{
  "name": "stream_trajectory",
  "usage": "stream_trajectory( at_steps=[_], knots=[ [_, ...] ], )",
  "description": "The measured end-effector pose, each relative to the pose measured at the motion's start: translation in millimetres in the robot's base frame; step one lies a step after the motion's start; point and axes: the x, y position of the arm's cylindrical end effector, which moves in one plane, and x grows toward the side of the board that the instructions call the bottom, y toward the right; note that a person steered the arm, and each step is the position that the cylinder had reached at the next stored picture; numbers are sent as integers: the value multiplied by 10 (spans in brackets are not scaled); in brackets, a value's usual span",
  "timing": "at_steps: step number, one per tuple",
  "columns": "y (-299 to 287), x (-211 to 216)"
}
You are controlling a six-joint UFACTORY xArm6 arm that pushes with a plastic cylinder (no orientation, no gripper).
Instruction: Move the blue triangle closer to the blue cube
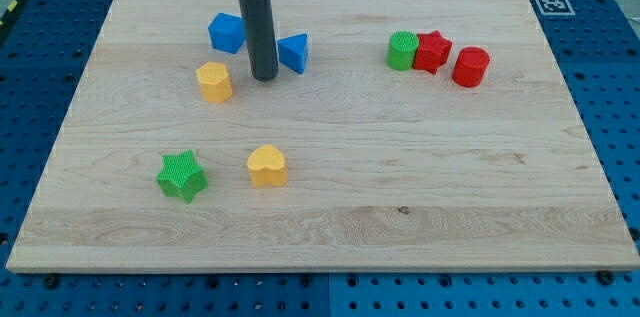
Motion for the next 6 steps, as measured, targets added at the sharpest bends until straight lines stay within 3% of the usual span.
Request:
stream_trajectory(
  at_steps=[2, 5, 6],
  knots=[
    [423, -463],
    [-73, -802],
    [13, -464]
  ],
)
